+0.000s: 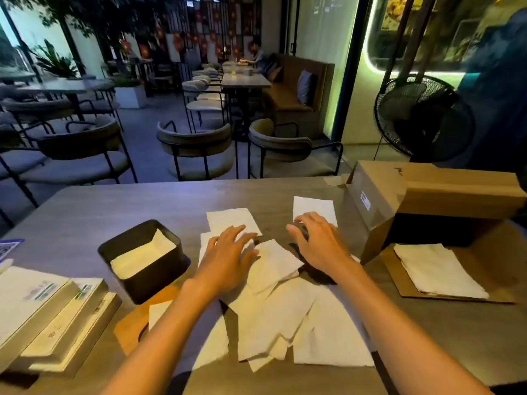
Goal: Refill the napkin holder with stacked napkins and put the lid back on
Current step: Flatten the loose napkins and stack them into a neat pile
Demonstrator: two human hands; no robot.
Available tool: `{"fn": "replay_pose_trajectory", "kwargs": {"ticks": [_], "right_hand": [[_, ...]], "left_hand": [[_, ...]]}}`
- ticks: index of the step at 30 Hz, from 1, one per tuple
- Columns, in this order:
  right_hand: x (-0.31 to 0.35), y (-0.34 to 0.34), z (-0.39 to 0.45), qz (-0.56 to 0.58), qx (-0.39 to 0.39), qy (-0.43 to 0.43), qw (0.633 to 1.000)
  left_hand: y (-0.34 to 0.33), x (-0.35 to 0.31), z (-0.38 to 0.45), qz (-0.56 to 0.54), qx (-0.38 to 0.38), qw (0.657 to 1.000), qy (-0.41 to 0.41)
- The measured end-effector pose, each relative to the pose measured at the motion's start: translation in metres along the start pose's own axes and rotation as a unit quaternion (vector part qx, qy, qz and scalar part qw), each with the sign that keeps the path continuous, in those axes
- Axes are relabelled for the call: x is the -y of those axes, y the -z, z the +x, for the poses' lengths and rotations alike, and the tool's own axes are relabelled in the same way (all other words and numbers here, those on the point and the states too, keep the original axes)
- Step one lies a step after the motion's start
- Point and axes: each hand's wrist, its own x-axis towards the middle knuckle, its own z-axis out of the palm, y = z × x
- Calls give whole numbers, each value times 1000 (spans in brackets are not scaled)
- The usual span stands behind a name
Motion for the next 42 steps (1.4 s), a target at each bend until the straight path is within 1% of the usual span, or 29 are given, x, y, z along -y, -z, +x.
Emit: {"fn": "replay_pose_trajectory", "kwargs": {"ticks": [1,3,4,6,10,12,13,15,16,18,19,20,22,24,25,27,28,29,30,31,32,33,35,37,39,40,42], "right_hand": [[-7,-2,10,-14,-5,-13,1000],[-16,-3,24,-46,23,-55,997],[-20,-3,29,-59,54,-75,994],[-19,-9,33,-56,89,-85,991],[-1,-21,22,-27,100,-24,994],[9,-27,18,-14,98,9,995],[12,-30,17,-12,95,21,995],[18,-34,15,-12,82,41,996],[21,-34,15,-6,72,45,996],[25,-33,12,13,54,58,997],[27,-34,9,24,54,67,996],[30,-33,4,37,65,74,994],[34,-34,-11,46,95,81,991],[37,-32,-29,7,113,76,991],[37,-31,-36,-11,116,74,990],[35,-24,-45,-3,109,68,992],[33,-22,-46,16,88,72,993],[34,-19,-45,46,64,79,994],[33,-16,-41,116,39,58,991],[37,-12,-35,225,23,6,974],[38,-9,-27,323,25,-57,944],[41,-3,-16,366,25,-105,924],[38,7,8,368,53,-162,914],[35,13,24,410,93,-191,887],[33,16,34,453,101,-193,865],[32,16,38,460,87,-189,863],[27,14,48,443,24,-186,877]], "left_hand": [[-1,4,0,5,19,1000,6],[-3,14,-2,13,38,999,13],[-5,19,-7,8,39,999,18],[-3,24,-14,2,3,1000,18],[13,24,-20,-23,-92,995,-3],[15,29,-12,-36,-106,994,-5],[15,32,-5,-41,-111,993,5],[13,36,9,-43,-102,992,60],[11,35,15,-39,-83,991,101],[9,29,27,1,-38,983,178],[8,27,31,25,-30,979,201],[8,24,34,45,-40,976,207],[6,27,39,47,-97,976,187],[7,33,41,-25,-154,974,163],[9,36,41,-73,-183,968,158],[12,39,42,-153,-237,949,142],[16,39,43,-184,-263,939,120],[20,39,45,-216,-287,929,89],[26,37,47,-254,-305,916,58],[34,32,50,-297,-311,902,31],[42,26,52,-339,-304,890,11],[50,18,54,-382,-288,878,-4],[59,2,57,-463,-245,852,-19],[60,-10,60,-530,-199,825,-12],[55,-15,67,-560,-173,810,18],[51,-15,71,-564,-166,808,34],[43,-12,83,-564,-147,809,74]]}}
